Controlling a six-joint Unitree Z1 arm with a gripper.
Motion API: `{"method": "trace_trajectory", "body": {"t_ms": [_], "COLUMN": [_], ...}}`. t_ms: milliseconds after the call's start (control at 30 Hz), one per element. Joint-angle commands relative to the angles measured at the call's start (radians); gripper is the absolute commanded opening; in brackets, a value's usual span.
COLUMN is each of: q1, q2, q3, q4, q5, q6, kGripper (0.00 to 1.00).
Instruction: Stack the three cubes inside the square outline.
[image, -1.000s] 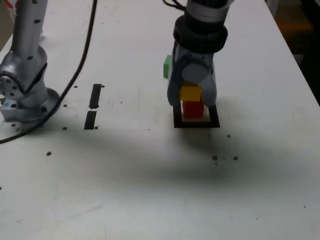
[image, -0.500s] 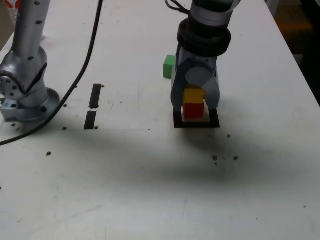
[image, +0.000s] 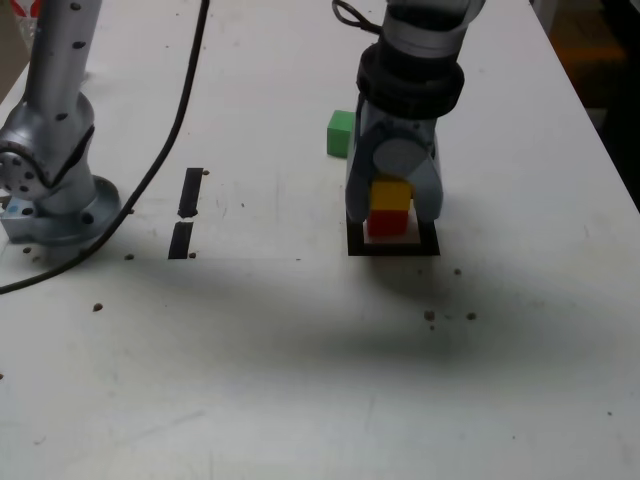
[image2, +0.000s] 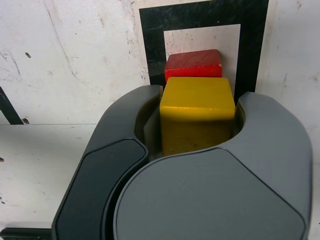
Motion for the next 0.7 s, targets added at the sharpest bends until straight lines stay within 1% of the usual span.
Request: {"method": "trace_trajectory", "body": {"t_ms": [0,167,667], "q1": [0.002,0.003,0.004], "q2": [-0.002,-0.004,-0.003], "q3": [0.002,0.005,0.007], "q4": [-0.001,-0.004,-0.004], "q5": [0.002,0.003,0.008], "q6": [0.003,0.006,0.01], "kGripper": [0.35,0.39,0.47]}}
